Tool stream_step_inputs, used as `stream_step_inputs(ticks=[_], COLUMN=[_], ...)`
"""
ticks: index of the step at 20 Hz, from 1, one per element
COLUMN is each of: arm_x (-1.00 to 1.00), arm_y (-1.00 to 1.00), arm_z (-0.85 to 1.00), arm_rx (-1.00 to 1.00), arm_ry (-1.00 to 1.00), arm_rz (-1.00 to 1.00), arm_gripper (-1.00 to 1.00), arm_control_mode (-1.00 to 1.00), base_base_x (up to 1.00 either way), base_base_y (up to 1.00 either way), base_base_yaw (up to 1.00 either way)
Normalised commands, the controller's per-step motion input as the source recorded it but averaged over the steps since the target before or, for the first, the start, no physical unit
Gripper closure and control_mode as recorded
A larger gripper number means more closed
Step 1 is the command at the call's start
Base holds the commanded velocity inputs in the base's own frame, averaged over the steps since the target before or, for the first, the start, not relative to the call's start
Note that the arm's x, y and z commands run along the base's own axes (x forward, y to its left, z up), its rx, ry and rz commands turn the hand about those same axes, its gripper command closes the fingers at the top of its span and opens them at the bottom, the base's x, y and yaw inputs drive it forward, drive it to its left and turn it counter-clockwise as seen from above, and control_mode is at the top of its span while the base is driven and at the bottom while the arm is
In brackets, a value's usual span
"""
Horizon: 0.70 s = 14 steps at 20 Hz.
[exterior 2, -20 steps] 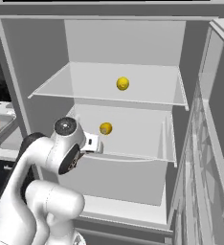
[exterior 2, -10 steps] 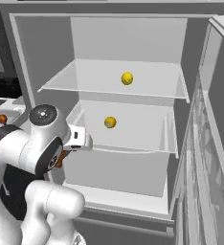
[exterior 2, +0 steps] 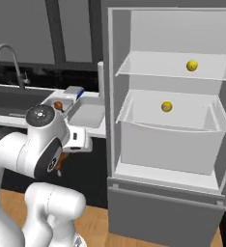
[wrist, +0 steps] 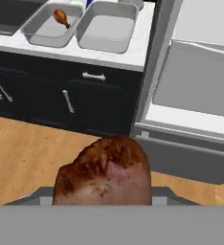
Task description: Place one lemon and one chicken drumstick in each tupperware on the nearby counter, to pack two identical lunches.
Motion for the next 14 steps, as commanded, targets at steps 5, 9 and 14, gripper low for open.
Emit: stream_step_inputs(ticks=[5, 9, 14], arm_x=[0.0, 0.0, 0.0], arm_y=[0.0, 0.0, 0.0], arm_z=[0.0, 0.0, 0.0], arm_rx=[0.0, 0.0, 0.0], arm_ry=[0.0, 0.0, 0.0], arm_rz=[0.0, 0.0, 0.0], arm_gripper=[1.0, 1.0, 1.0], arm_control_mode=[1.0, 1.0, 1.0], base_base_x=[0.49, 1.0, 1.0], base_base_y=[1.0, 1.0, 0.33], base_base_yaw=[0.01, 0.0, -0.07])
